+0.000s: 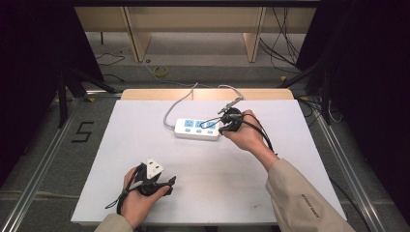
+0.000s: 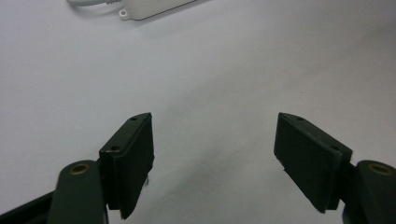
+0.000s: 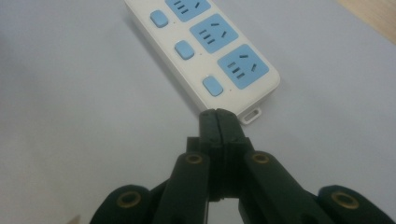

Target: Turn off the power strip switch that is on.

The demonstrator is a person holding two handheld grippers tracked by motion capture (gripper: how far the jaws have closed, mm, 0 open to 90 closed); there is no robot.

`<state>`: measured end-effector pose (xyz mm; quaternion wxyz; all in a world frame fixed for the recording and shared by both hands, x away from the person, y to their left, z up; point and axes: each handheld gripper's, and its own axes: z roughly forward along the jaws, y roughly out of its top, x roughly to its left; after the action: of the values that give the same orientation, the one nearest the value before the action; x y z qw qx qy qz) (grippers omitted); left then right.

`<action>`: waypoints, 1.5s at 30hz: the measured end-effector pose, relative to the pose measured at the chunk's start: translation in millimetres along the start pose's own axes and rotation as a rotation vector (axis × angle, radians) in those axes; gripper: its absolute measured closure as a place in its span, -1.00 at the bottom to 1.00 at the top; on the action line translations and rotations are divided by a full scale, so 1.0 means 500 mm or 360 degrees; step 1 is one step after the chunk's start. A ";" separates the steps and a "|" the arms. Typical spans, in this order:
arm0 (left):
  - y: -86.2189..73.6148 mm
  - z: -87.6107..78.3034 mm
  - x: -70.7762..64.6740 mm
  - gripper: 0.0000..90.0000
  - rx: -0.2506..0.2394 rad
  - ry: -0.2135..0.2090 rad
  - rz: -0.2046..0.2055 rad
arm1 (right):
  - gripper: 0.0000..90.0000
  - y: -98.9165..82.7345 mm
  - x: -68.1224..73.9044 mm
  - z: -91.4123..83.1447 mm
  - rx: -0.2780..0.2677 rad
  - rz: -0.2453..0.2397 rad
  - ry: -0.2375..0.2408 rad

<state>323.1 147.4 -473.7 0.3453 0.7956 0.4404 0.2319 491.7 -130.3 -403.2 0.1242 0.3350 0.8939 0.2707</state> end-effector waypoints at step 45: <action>-0.013 -0.010 0.004 -0.36 0.0009 0.0025 -0.0017 | 1.00 0.036 0.005 0.026 0.0025 -0.0023 -0.0015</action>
<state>317.5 153.3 -475.1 0.3409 0.7924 0.4479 0.2352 504.5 -112.0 -403.5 0.1276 0.3307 0.8979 0.2611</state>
